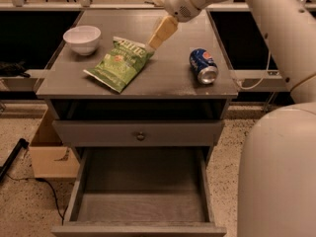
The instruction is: Place green jalapeno chip bag into middle drawer
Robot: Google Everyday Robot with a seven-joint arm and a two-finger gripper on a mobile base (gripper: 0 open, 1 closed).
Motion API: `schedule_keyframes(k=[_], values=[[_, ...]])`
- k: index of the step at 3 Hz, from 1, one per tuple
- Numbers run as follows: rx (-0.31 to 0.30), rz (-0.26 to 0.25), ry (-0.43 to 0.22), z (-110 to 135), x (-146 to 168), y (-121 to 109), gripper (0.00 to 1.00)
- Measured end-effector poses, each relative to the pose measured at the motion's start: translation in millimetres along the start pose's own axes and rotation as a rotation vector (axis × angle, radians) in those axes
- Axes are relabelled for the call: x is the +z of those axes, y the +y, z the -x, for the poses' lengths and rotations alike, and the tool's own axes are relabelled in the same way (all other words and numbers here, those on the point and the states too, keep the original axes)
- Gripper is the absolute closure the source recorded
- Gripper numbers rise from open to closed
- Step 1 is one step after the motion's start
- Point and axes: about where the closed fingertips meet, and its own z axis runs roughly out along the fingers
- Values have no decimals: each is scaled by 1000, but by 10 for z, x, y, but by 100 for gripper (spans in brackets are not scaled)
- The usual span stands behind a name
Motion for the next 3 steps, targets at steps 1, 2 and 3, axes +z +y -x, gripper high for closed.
schedule_keyframes(k=[1, 2, 3], values=[[-1, 76, -41, 144, 456, 122, 0], [0, 132, -67, 231, 771, 228, 0], [0, 132, -67, 230, 771, 228, 0]])
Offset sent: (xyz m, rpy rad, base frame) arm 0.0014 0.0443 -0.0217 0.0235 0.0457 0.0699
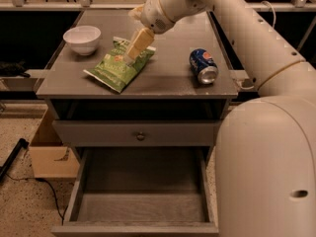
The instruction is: Place green jalapeno chip bag into middle drawer
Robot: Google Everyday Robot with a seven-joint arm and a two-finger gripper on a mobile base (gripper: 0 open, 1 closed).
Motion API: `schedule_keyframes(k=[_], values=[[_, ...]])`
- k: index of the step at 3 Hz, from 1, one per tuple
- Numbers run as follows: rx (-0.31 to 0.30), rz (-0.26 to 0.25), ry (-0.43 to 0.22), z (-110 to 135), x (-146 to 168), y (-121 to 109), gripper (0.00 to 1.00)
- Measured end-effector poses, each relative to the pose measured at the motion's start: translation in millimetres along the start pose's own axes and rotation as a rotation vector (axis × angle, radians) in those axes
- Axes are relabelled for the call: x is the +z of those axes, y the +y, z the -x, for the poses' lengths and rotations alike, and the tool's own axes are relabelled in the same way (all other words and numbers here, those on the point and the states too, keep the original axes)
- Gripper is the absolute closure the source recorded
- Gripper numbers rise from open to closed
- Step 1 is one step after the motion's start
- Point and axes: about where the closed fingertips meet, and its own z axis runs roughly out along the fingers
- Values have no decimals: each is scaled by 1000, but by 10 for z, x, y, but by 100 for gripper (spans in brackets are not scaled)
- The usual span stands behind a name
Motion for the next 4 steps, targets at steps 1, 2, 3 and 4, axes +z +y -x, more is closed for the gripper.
schedule_keyframes(k=[1, 2, 3, 4], values=[[-20, 0, 56, -24, 26, -111, 0], [-41, 26, 119, -69, 133, -198, 0], [-62, 61, 174, -113, 243, -232, 0], [-59, 94, 194, -190, 297, -210, 0]])
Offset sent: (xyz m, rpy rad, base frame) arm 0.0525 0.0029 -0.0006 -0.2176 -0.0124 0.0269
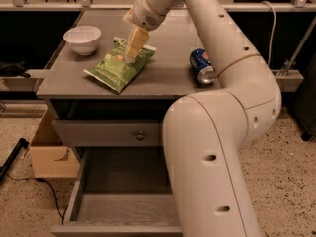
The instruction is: Place green jalapeno chip bag into middle drawer
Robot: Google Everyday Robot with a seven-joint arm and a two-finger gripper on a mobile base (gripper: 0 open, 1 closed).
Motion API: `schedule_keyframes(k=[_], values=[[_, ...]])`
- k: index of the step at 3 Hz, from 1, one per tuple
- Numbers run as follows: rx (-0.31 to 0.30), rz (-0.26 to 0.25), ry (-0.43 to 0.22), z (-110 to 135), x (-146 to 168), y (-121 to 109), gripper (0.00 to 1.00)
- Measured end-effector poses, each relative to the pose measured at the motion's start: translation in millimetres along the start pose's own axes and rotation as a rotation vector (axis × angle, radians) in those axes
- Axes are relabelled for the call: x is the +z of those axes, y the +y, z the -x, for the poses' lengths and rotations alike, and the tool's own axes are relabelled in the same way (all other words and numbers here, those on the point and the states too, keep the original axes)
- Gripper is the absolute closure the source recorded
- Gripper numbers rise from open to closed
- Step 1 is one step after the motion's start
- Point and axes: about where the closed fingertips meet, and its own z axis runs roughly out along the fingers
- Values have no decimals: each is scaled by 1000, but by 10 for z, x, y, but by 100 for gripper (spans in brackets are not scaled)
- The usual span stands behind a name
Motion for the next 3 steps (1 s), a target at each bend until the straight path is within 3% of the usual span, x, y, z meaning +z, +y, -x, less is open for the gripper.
schedule_keyframes(k=[1, 2, 3], values=[[16, 36, 0, -97, 56, 62, 0], [51, 85, -51, -188, 376, 118, 0], [51, 85, -51, -188, 376, 118, 0]])
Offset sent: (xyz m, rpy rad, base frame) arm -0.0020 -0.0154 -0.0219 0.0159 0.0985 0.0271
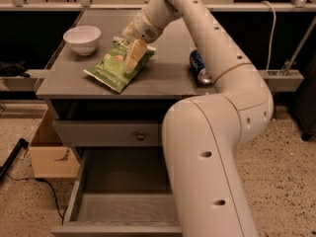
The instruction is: Place green jalapeno chip bag into middle drawer
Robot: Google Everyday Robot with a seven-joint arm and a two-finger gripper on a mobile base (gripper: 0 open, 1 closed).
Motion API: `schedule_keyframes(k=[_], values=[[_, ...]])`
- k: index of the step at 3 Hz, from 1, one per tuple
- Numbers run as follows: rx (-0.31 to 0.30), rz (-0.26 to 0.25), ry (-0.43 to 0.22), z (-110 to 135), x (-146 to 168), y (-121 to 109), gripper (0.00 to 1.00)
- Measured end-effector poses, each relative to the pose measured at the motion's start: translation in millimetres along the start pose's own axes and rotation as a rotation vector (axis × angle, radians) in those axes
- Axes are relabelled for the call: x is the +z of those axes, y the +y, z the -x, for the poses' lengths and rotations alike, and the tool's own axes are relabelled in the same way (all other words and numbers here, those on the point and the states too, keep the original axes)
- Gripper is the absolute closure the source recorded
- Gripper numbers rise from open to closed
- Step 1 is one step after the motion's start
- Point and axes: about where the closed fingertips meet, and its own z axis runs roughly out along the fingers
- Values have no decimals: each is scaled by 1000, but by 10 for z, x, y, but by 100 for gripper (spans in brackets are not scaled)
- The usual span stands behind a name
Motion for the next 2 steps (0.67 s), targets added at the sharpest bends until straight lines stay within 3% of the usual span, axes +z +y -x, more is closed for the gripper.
schedule_keyframes(k=[2], values=[[0, 0, 0, 0, 1, 0, 46]])
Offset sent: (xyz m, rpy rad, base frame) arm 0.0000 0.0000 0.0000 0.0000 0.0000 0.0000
